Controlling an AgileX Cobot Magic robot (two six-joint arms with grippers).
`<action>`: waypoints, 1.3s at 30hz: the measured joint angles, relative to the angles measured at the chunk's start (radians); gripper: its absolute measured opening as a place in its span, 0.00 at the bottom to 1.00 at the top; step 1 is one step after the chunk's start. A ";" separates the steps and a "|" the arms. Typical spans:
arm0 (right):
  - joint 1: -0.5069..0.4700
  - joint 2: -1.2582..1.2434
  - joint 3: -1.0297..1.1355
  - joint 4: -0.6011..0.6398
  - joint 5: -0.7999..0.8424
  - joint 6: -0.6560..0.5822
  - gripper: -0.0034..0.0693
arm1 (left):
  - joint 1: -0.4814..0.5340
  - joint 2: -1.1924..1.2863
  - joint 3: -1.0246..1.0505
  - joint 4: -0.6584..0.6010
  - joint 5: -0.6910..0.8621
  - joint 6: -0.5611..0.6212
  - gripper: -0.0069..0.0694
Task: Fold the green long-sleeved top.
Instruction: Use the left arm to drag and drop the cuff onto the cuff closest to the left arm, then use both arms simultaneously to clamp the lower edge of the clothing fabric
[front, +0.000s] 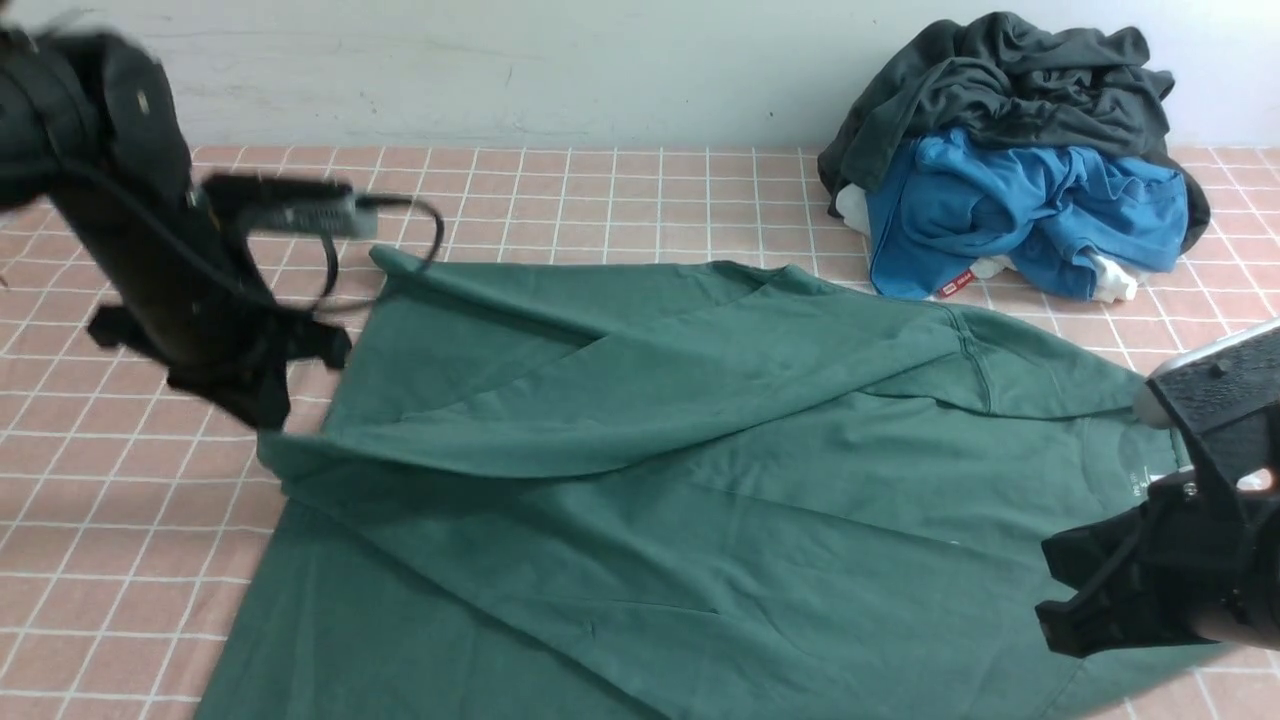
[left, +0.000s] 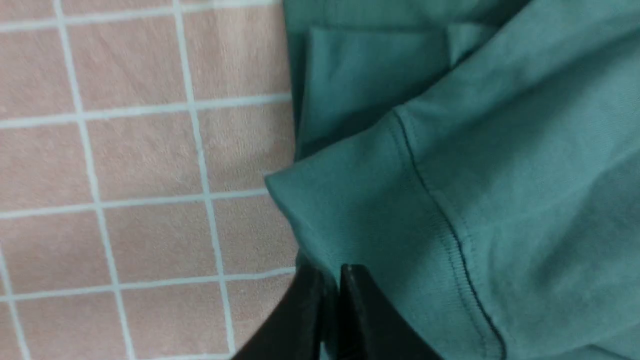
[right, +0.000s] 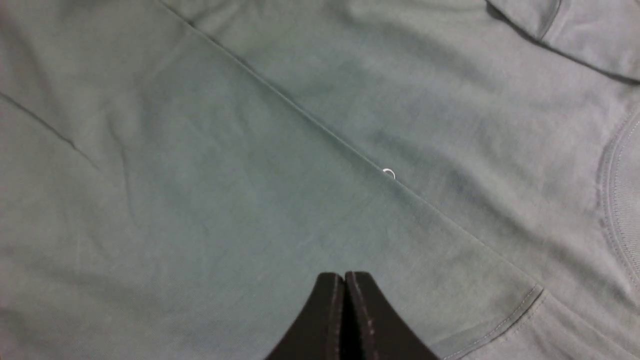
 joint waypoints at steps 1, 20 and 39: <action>0.000 0.000 0.000 0.000 0.000 0.000 0.03 | 0.000 0.000 0.022 0.008 -0.001 0.004 0.20; 0.000 -0.001 0.000 0.110 0.177 -0.055 0.03 | -0.253 -0.266 0.484 0.068 -0.075 0.747 0.70; 0.000 -0.001 0.000 0.287 0.184 -0.231 0.03 | -0.253 -0.258 0.696 0.293 -0.252 0.818 0.49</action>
